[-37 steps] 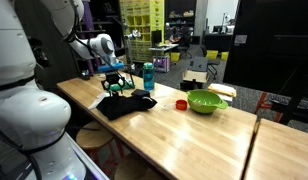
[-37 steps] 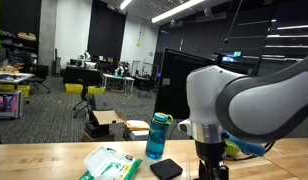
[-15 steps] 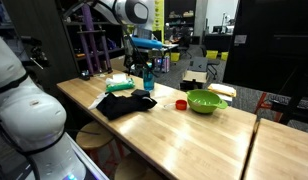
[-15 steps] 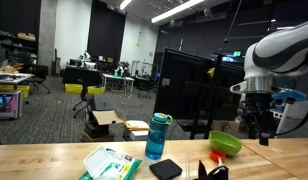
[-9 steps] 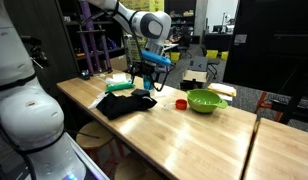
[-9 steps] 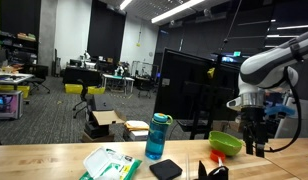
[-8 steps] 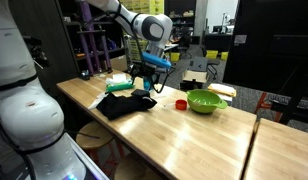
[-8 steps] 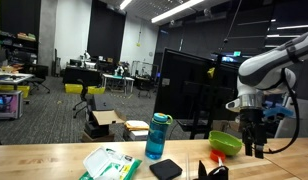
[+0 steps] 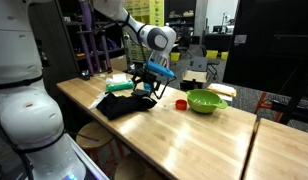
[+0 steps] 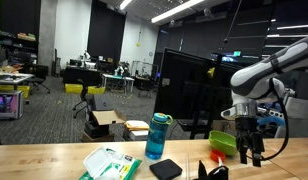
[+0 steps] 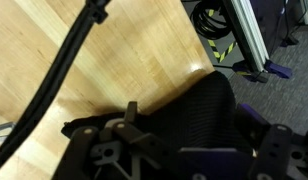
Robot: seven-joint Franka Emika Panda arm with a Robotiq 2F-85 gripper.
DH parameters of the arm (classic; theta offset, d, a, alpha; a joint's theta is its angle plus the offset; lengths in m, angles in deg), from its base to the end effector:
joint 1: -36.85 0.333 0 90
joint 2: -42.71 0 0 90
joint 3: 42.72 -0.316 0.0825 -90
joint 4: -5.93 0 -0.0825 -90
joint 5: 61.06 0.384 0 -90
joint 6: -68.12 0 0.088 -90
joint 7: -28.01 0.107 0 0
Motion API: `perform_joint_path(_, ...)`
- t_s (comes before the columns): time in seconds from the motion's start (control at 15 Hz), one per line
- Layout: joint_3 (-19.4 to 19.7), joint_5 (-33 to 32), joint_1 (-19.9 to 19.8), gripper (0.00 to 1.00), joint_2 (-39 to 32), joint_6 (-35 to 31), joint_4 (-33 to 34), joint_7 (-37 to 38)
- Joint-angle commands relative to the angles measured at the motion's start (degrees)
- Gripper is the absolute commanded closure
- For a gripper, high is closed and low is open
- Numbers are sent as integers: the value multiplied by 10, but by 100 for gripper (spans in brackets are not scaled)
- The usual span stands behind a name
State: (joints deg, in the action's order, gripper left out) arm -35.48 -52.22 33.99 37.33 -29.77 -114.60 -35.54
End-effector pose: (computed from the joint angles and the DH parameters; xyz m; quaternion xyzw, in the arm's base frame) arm 0.4941 -0.0729 0.3468 -0.8779 -0.4086 0.1534 0.1970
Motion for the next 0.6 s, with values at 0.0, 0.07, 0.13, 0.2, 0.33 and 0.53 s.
perform_joint_path(0.0, -16, -23, -17, 0, -16, -14, 5, -82)
perform_joint_path(0.07, -18, -41, -18, 0, -21, -14, 5, -116)
perform_joint_path(0.13, -19, -58, -19, 0, -23, -23, 2, -138)
perform_joint_path(0.2, -20, -77, -20, 0, -25, -29, -1, -161)
perform_joint_path(0.33, -23, -111, -21, 0, -28, -43, -5, -210)
perform_joint_path(0.53, -27, -146, -22, 0, -26, -82, -15, -274)
